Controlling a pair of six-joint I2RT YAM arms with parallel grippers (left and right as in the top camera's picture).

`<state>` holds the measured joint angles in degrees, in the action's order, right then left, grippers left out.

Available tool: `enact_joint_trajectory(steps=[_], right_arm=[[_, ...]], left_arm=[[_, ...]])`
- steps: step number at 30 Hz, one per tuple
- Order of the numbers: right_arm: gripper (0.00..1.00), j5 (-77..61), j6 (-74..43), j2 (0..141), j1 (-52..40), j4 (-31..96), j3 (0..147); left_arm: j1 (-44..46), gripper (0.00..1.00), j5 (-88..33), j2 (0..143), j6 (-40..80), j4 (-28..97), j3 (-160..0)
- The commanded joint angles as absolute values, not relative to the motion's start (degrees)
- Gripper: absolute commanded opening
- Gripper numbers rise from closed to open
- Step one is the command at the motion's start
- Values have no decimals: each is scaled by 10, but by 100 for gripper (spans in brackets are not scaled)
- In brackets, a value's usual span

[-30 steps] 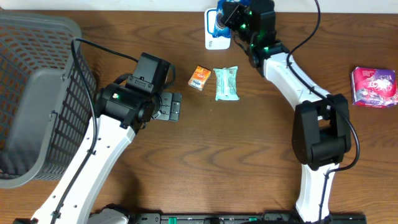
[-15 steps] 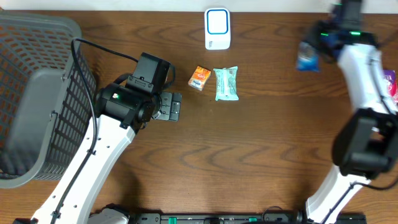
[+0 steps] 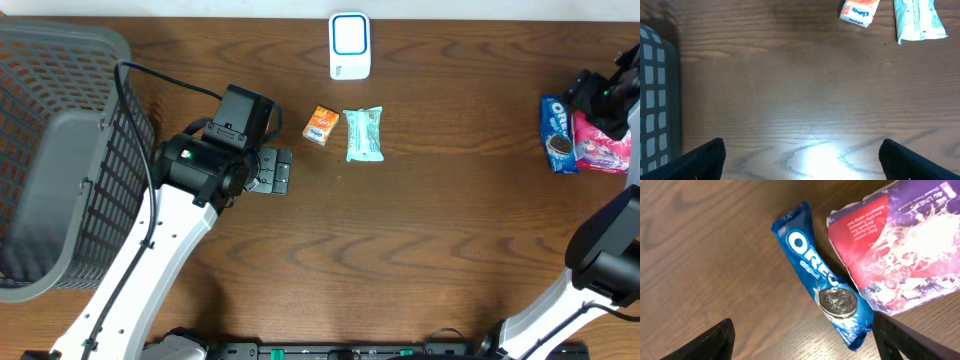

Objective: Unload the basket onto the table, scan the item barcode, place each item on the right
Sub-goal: 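Carry the Oreo pack right and place it beside the Carefree pack, then move the right gripper left to the green wipes pack and grasp it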

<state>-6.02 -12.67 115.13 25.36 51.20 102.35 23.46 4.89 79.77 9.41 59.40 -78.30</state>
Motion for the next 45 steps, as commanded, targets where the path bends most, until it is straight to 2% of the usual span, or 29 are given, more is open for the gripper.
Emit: enact_joint_trajectory(steps=[1, 5, 10, 13, 17, 23, 29, 32, 35, 40, 45], right_arm=[[84, -112, -81, 1156, 237, 516, 1033], [84, -208, -50, 1156, 197, 517, 1033], [84, -265, -51, 1158, 121, 535, 1033], [98, -265, -51, 1162, 67, 549, 1030], [99, -250, -51, 1164, -22, 545, 1007], [99, -249, -184, 1164, -105, 459, 921], [92, -239, -259, 1164, -123, 379, 834], [86, -239, -266, 1164, -124, 322, 789], [75, -239, -309, 1164, -124, 257, 736], [74, -244, -358, 1164, -125, 168, 674], [73, -243, -369, 1164, -139, 143, 658]], left_arm=[[234, 98, 54, 799, 102, 595, -782], [234, 98, 54, 799, 102, 595, -782], [234, 98, 54, 799, 102, 595, -782], [234, 98, 54, 799, 102, 595, -782], [234, 98, 54, 799, 102, 595, -782], [234, 98, 54, 799, 102, 595, -782], [234, 98, 54, 799, 102, 595, -782], [234, 98, 54, 799, 102, 595, -782], [234, 98, 54, 799, 102, 595, -782], [234, 98, 54, 799, 102, 595, -782], [234, 98, 54, 799, 102, 595, -782]])
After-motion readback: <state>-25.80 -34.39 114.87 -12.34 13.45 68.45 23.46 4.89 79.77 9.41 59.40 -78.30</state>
